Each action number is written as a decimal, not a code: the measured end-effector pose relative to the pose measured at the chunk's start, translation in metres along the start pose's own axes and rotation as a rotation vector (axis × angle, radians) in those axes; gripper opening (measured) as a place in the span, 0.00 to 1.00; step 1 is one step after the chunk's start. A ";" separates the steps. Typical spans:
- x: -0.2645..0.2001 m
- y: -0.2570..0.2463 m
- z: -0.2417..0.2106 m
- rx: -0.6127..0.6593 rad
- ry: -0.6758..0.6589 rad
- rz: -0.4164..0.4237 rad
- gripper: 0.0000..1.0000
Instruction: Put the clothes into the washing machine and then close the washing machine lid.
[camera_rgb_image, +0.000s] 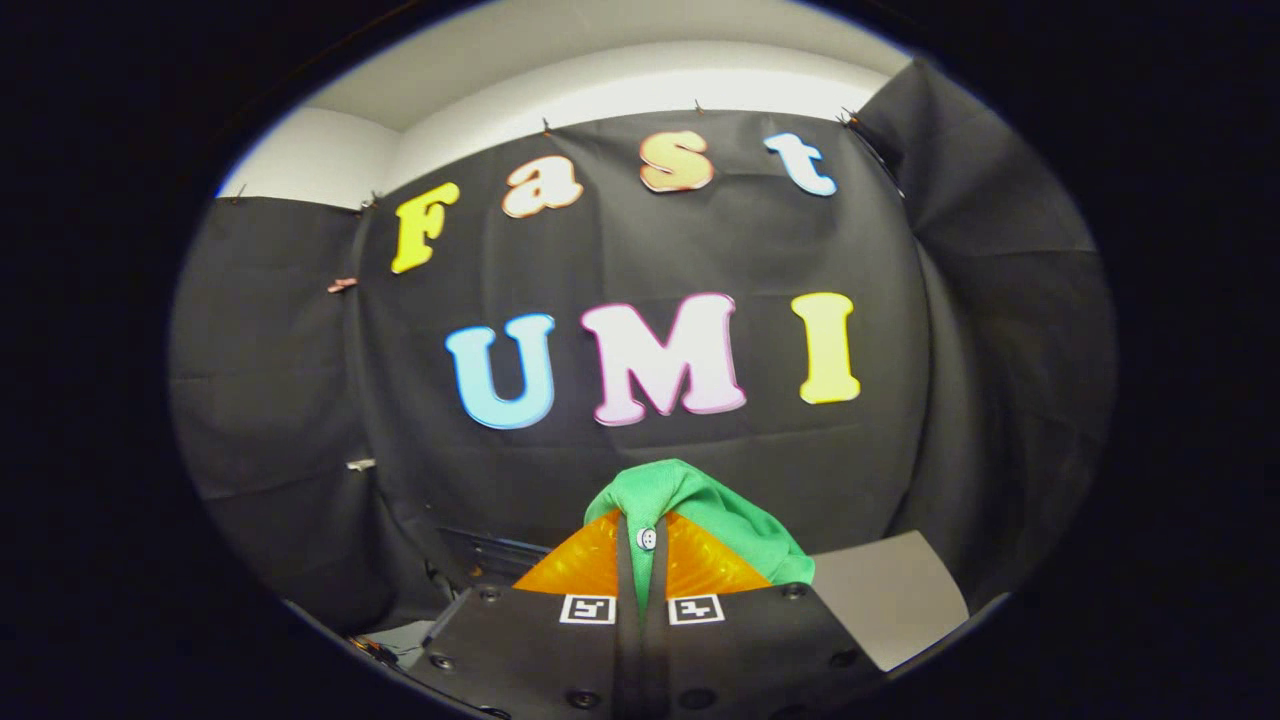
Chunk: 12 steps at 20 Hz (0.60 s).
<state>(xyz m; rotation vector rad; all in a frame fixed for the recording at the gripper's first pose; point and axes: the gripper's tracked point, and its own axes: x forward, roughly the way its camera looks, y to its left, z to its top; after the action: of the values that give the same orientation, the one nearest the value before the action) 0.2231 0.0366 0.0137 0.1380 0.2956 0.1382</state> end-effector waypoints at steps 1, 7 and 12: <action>0.003 0.020 0.000 0.002 -0.008 0.042 0.05; 0.026 0.137 -0.037 0.016 0.046 0.309 0.05; 0.055 0.199 -0.113 0.046 0.194 0.467 0.05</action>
<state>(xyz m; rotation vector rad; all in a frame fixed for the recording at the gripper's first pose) 0.2184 0.2538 -0.0779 0.2382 0.4570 0.6106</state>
